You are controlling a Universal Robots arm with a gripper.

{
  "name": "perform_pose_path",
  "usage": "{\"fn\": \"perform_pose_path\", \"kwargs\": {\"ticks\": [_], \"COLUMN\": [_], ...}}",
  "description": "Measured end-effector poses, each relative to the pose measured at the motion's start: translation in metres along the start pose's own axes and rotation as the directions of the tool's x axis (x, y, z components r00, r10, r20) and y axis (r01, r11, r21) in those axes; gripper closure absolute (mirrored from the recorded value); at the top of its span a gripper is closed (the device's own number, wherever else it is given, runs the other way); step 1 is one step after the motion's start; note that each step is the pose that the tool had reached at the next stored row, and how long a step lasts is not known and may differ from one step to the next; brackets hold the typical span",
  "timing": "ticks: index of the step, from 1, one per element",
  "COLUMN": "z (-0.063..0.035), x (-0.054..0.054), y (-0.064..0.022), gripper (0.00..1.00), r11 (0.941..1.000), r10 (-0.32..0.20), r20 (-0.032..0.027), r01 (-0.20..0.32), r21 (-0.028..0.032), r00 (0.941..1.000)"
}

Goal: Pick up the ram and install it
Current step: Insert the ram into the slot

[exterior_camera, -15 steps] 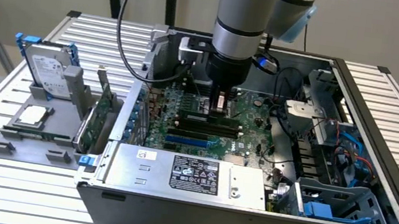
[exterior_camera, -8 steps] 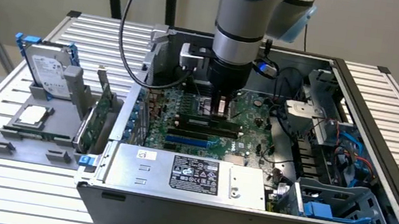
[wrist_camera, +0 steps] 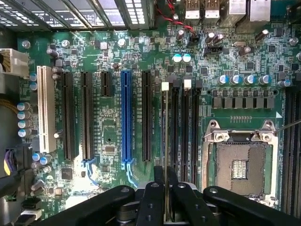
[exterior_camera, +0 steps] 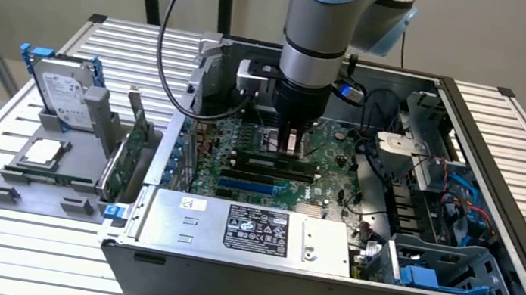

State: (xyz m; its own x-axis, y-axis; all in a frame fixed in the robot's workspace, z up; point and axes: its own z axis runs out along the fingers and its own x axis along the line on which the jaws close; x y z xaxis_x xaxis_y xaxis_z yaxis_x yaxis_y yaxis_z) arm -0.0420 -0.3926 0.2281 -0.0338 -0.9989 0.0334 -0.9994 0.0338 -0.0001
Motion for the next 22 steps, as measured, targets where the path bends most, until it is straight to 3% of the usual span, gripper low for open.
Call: {"fn": "perform_pose_path", "kwargs": {"ticks": [16, 22], "z": [0.0036, 0.0047], "x": [-0.0031, -0.0046], "y": [0.0002, 0.0002], "gripper": [1.00, 1.00], "r11": [1.0000, 1.0000], "r10": [0.000, 0.000], "r20": [-0.0021, -0.0063], "r01": [0.000, 0.000], "r21": [0.0001, 0.0003], "r00": [1.0000, 1.0000]}}
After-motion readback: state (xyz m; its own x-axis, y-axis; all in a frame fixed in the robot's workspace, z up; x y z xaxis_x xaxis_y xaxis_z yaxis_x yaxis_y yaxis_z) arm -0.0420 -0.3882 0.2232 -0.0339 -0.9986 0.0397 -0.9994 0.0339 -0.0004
